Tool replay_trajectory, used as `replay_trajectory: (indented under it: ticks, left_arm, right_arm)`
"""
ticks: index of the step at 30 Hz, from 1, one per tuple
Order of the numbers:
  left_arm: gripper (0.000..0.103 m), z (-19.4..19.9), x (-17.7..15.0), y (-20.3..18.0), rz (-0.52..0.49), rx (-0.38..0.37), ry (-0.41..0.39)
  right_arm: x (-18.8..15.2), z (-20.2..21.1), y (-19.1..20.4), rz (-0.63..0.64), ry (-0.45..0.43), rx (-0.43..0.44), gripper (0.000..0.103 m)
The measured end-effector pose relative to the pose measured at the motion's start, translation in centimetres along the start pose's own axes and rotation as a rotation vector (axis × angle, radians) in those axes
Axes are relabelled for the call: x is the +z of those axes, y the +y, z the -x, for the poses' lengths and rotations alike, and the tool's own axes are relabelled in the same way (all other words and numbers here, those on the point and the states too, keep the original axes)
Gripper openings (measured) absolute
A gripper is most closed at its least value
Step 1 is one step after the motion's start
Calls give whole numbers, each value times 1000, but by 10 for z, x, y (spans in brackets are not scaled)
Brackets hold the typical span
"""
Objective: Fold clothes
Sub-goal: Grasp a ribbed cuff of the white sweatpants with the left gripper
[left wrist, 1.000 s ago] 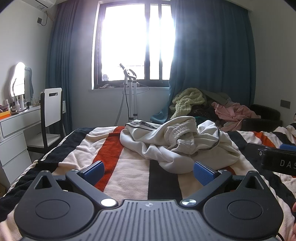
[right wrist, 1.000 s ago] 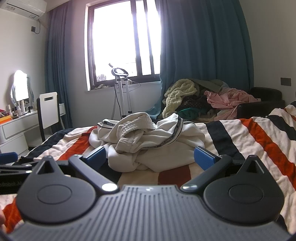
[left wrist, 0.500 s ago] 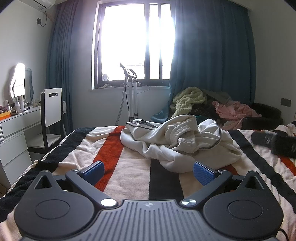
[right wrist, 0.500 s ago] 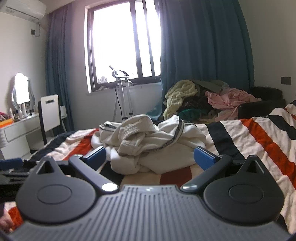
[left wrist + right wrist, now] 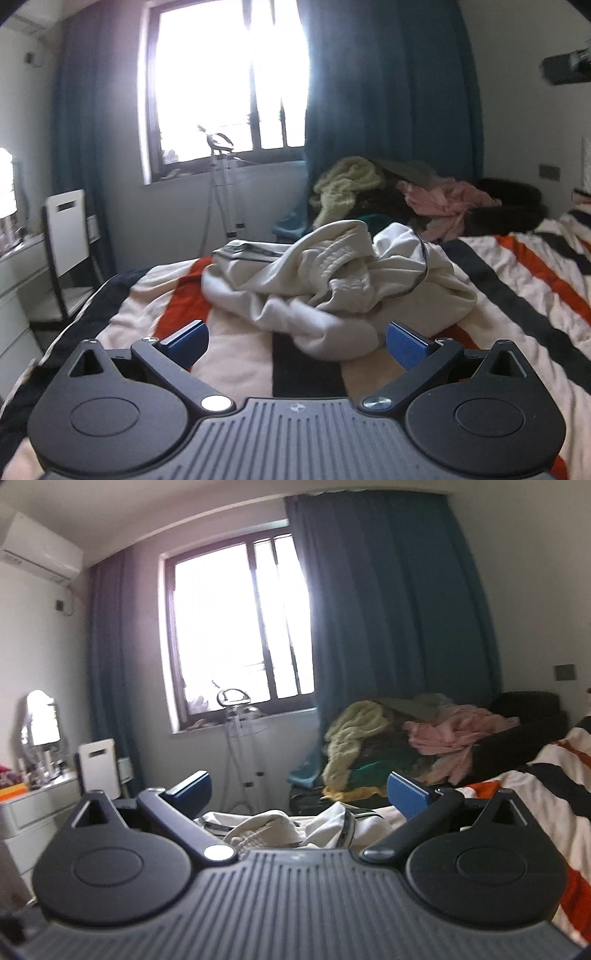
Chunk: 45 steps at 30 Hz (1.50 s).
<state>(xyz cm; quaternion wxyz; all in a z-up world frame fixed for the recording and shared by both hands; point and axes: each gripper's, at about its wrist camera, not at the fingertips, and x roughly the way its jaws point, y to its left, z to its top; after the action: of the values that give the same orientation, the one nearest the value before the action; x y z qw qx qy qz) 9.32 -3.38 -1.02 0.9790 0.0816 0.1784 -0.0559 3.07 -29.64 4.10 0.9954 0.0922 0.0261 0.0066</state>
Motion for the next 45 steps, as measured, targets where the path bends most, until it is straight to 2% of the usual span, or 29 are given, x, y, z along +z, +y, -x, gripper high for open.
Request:
replay_trajectory:
  ticks: [3,8,14,17,19,20,21,22,27,29,32,39,42,45]
  left_arm:
    - [103,-47,17,-14,-95,20,29]
    - [103,-134,44,-51,-274,71,51]
    - [103,-236,55,-100,-477,114,66]
    - [101,-273,63,-115,-515,145,61]
    - [91,-287,75,-118,-475,119,62]
    - [70,-288,82,-116,-430,84,48]
    - [54,-289,89,-114,-387,55,38]
    - [53,-290,97,-112,-346,51,38]
    - [39,-277,133,-83,-158,22,-3]
    - [38,-255,146,-72,-112,14,-53]
    - [36,-207,160,-56,-49,-50,-110]
    - [35,-85,142,-18,138,-135,-139]
    - [35,-46,105,10,226,-135,-105]
    - [32,-25,60,39,272,-105,-22]
  right_arm:
    - [-6,-9,-17,-28,9,-36,103]
    - [-41,-42,-45,-103,99,-91,103]
    - [-78,-85,-67,-103,144,-172,103]
    - [-96,-110,-78,-138,175,-192,103]
    - [-108,-126,-82,-157,195,-194,103]
    - [-113,-133,-83,-158,207,-196,103]
    - [-118,-140,-83,-156,217,-201,103]
    - [-122,-144,-84,-156,222,-205,103]
    - [-131,-152,-89,-171,211,-222,103]
    - [-130,-149,-90,-172,194,-231,103]
    - [-129,-143,-90,-170,172,-237,103]
    - [-112,-115,-81,-146,99,-222,103]
    - [-104,-101,-79,-174,100,-172,103]
    - [-98,-85,-75,-238,141,-70,103]
